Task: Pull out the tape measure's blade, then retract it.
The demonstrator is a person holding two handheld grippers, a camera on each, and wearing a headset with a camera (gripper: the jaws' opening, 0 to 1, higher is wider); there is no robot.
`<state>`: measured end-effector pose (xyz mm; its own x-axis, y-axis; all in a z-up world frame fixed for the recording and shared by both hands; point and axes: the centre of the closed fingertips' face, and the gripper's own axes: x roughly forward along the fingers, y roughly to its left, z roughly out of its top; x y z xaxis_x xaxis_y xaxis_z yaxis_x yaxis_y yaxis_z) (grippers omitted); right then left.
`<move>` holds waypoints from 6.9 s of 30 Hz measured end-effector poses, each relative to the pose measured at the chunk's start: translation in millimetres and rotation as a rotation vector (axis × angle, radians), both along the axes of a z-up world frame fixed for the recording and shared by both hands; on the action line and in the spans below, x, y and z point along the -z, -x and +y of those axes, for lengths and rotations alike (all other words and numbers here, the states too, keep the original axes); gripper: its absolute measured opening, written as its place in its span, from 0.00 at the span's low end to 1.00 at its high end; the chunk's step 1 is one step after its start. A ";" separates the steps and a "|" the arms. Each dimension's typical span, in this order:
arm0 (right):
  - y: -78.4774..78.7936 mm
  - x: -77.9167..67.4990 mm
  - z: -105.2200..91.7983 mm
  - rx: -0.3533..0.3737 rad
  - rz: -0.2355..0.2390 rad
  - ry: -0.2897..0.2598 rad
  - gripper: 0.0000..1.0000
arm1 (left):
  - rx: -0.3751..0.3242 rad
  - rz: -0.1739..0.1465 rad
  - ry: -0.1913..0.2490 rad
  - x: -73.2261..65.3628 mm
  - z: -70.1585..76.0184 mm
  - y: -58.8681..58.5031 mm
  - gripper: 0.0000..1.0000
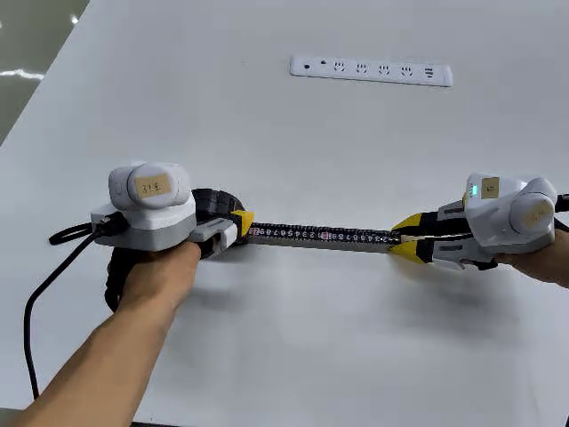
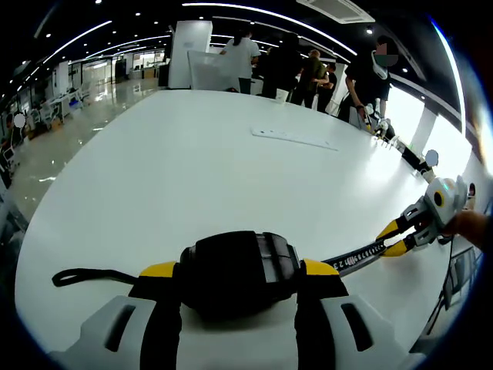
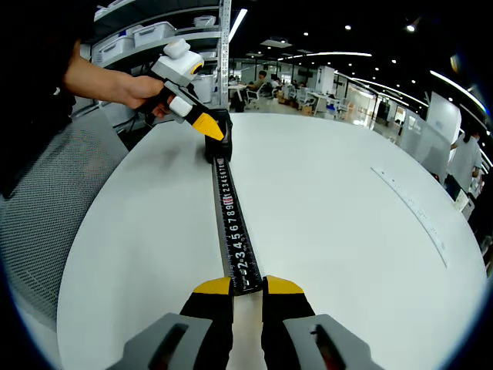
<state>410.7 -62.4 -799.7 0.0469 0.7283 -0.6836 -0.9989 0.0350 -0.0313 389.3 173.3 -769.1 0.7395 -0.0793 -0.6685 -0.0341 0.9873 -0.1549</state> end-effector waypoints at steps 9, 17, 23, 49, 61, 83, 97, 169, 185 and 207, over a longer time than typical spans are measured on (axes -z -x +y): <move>1.8 -0.1 8.8 -0.009 0.003 -0.007 0.11 | 0.001 0.000 0.002 0.1 0.2 0.0 0.54; 3.0 -0.5 13.8 -0.013 0.002 -0.011 0.11 | 0.001 0.001 0.006 -0.2 0.2 0.2 0.54; 3.3 -0.5 18.2 -0.015 0.003 -0.014 0.11 | 0.003 0.002 0.010 0.0 0.8 0.0 0.54; 4.9 0.6 38.6 -0.022 0.013 -0.034 0.11 | 0.009 0.006 0.026 0.6 0.6 0.1 0.55; 7.6 0.3 50.1 -0.027 0.018 -0.046 0.11 | 0.009 0.008 0.031 0.9 1.2 0.1 0.55; 9.4 -0.5 66.0 -0.033 0.025 -0.056 0.11 | 0.012 0.010 0.036 0.2 0.7 0.1 0.55; 10.6 1.6 81.8 -0.044 0.034 -0.072 0.11 | 0.015 0.011 0.041 0.0 0.7 0.6 0.55; 25.1 3.4 162.1 -0.082 0.051 -0.128 0.11 | 0.026 0.018 0.064 0.0 1.1 0.5 0.55; 30.4 2.3 183.4 -0.107 0.052 -0.136 0.12 | 0.031 0.019 0.077 0.1 1.5 0.4 0.55; 33.8 4.3 189.2 -0.173 0.011 -0.079 0.13 | 0.035 0.032 0.065 1.2 -0.6 0.7 0.58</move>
